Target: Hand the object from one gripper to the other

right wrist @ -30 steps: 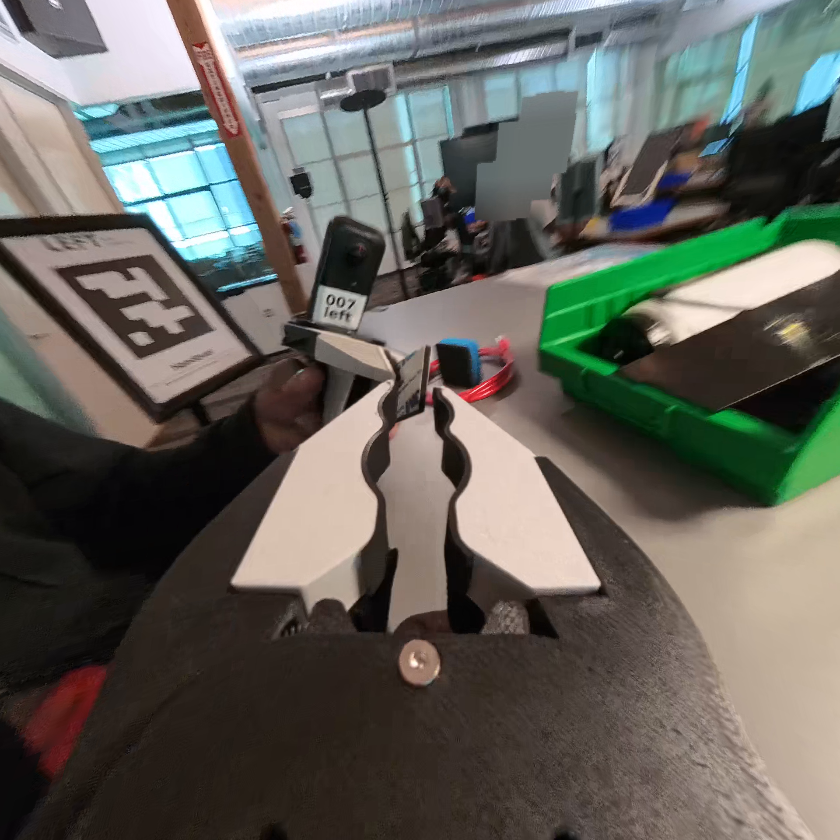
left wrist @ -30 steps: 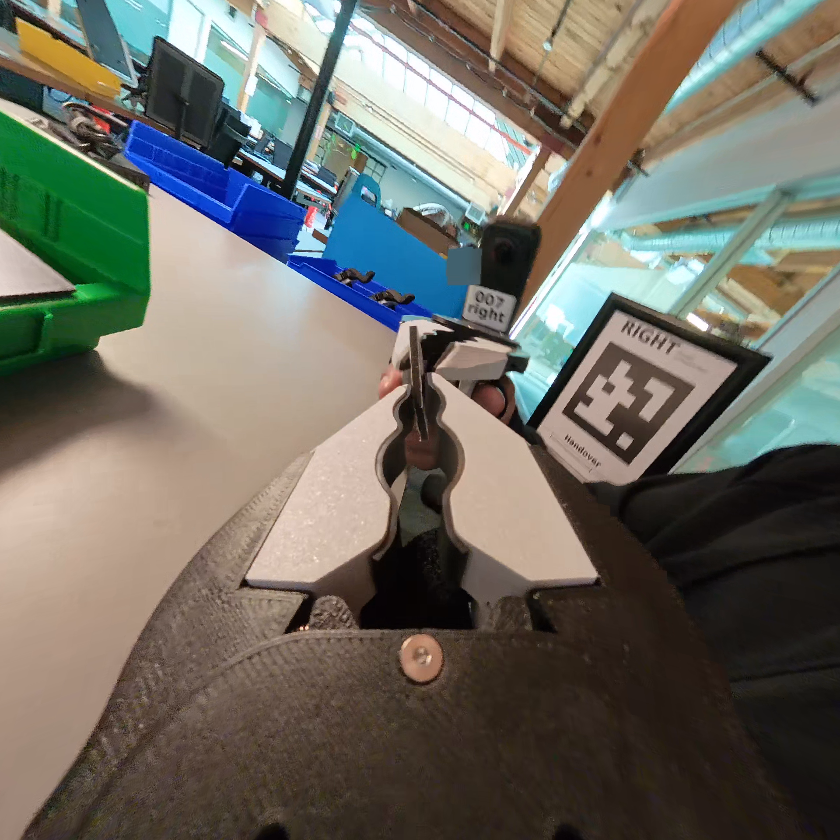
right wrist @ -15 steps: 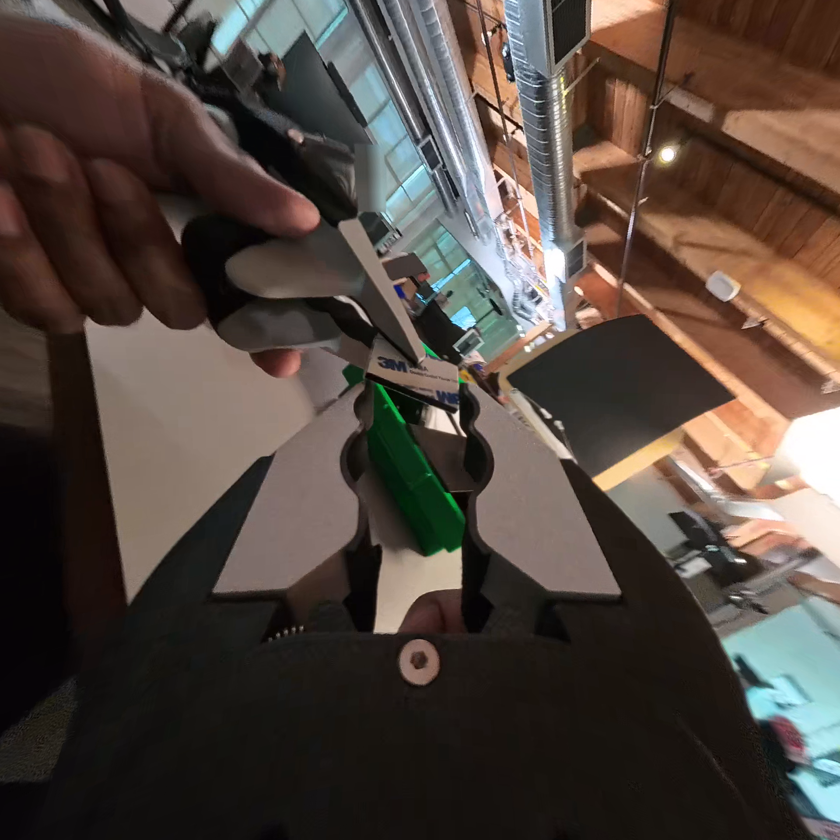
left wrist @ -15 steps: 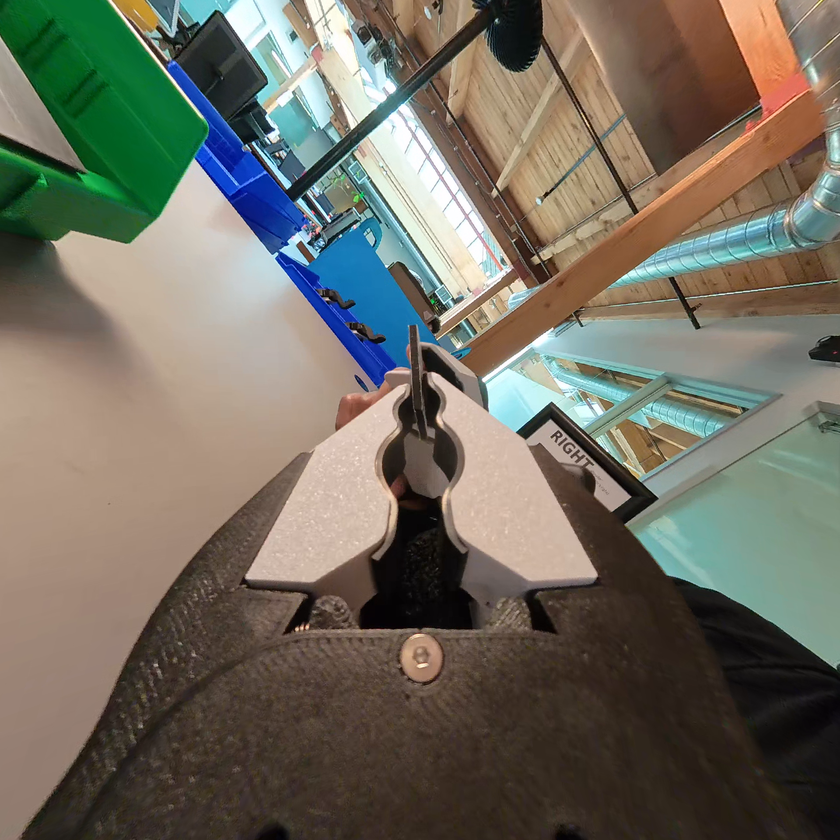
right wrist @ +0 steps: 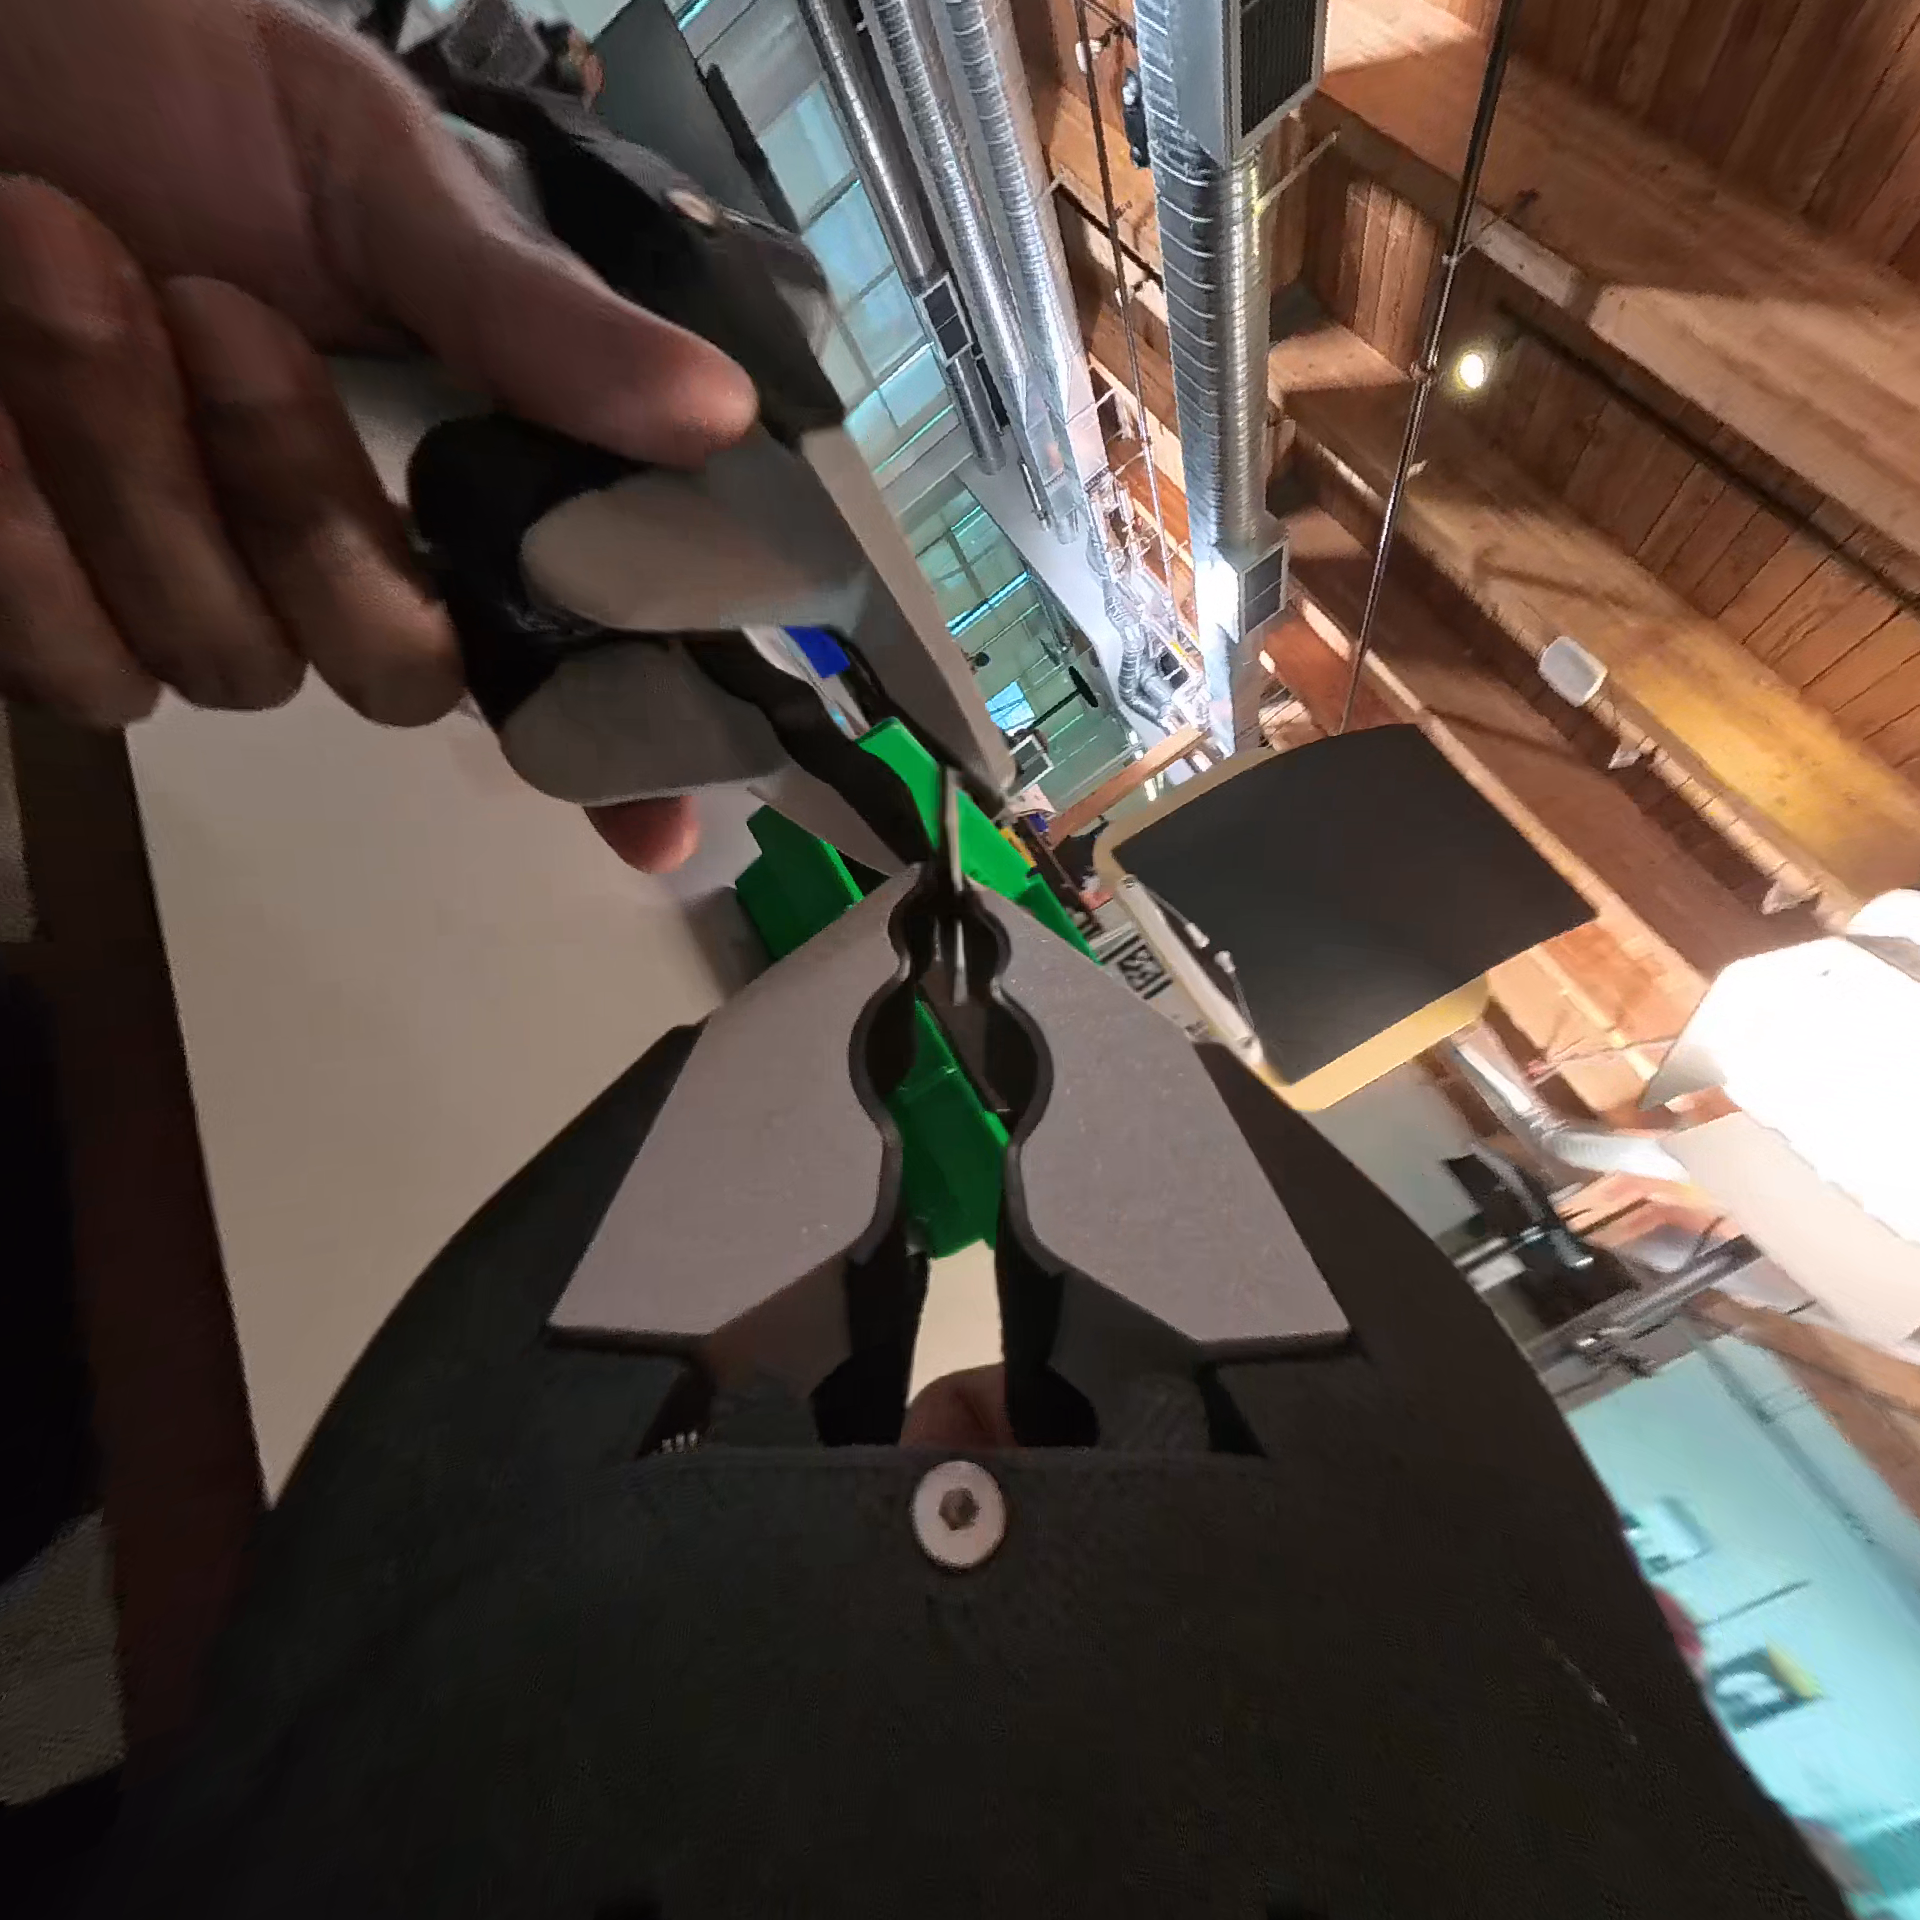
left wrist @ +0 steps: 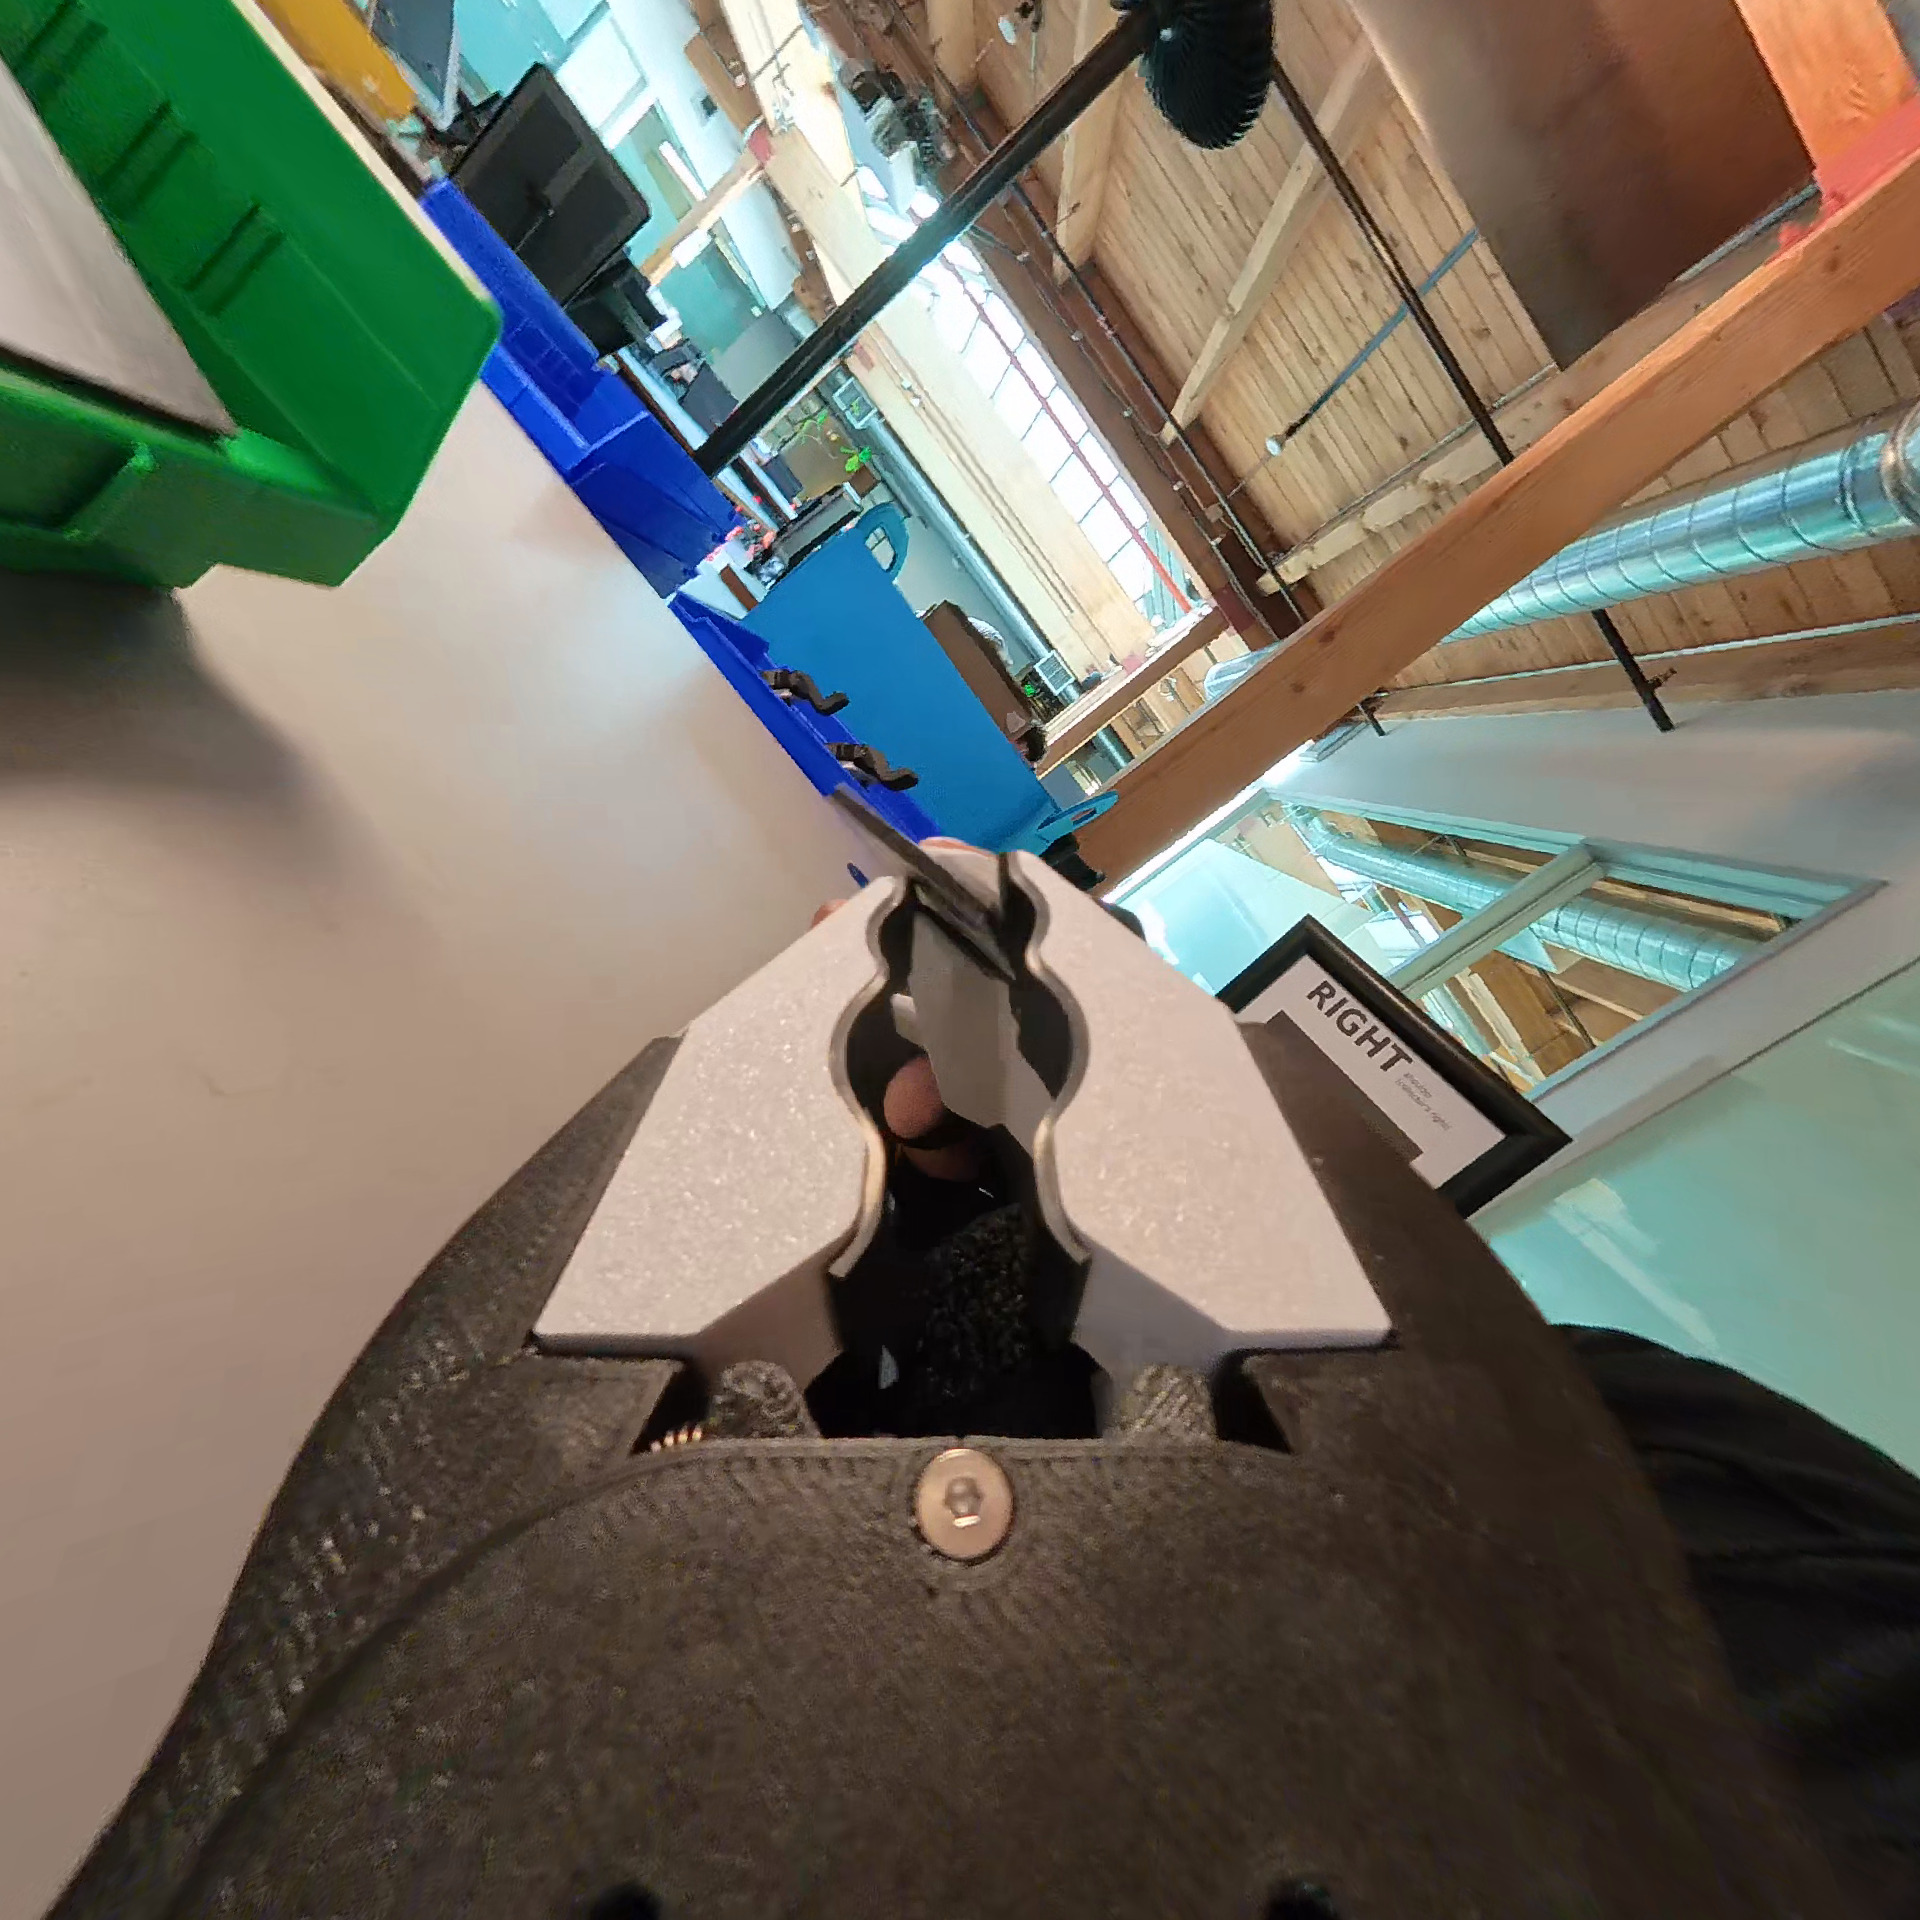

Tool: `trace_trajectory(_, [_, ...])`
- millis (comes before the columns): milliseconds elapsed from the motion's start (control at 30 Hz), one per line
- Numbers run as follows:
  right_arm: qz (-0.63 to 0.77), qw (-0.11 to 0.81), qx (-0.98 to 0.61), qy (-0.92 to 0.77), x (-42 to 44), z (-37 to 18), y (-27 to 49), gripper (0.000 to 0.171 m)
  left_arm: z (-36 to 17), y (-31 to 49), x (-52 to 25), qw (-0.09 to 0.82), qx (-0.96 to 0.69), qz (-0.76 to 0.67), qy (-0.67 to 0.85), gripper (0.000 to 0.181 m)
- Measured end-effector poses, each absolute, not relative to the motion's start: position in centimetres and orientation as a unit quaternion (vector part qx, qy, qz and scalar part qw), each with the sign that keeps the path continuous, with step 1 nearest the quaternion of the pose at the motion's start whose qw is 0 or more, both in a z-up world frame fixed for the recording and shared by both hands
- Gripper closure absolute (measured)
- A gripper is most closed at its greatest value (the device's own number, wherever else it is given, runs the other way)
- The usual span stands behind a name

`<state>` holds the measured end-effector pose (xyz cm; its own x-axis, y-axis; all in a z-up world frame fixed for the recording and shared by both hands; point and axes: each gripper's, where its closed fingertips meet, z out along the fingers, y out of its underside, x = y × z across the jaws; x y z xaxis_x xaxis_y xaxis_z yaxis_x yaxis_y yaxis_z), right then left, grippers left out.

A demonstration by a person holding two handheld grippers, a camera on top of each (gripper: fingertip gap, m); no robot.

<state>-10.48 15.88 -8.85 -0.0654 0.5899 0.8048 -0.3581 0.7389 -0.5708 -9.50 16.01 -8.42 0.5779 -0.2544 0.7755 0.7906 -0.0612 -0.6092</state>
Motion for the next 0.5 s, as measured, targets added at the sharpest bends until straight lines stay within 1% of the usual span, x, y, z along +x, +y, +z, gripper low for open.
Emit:
trace_trajectory(100, [0.428,0.618,-0.152,-0.642,-10.5,-8.4,16.4,0.167,-7.2,15.7,-9.3,0.687,-0.611,-0.354,-0.171,0.145])
trace_trajectory(200, [0.541,0.499,-0.214,-0.642,-10.0,-8.0,16.0,0.167,-6.6,15.3,-9.9,0.731,-0.630,-0.235,-0.118,0.128])
trace_trajectory(267, [0.619,0.404,-0.245,-0.627,-9.4,-7.4,15.4,0.166,-6.5,15.0,-10.0,0.743,-0.641,-0.173,-0.084,0.126])
trace_trajectory(367, [0.703,0.283,-0.277,-0.590,-8.7,-6.5,15.1,0.167,-6.4,14.8,-9.5,0.749,-0.643,-0.151,-0.053,0.130])
trace_trajectory(500, [0.746,0.191,-0.297,-0.565,-8.4,-6.4,14.8,0.167,-6.7,14.8,-9.1,0.749,-0.636,-0.183,-0.047,0.150])
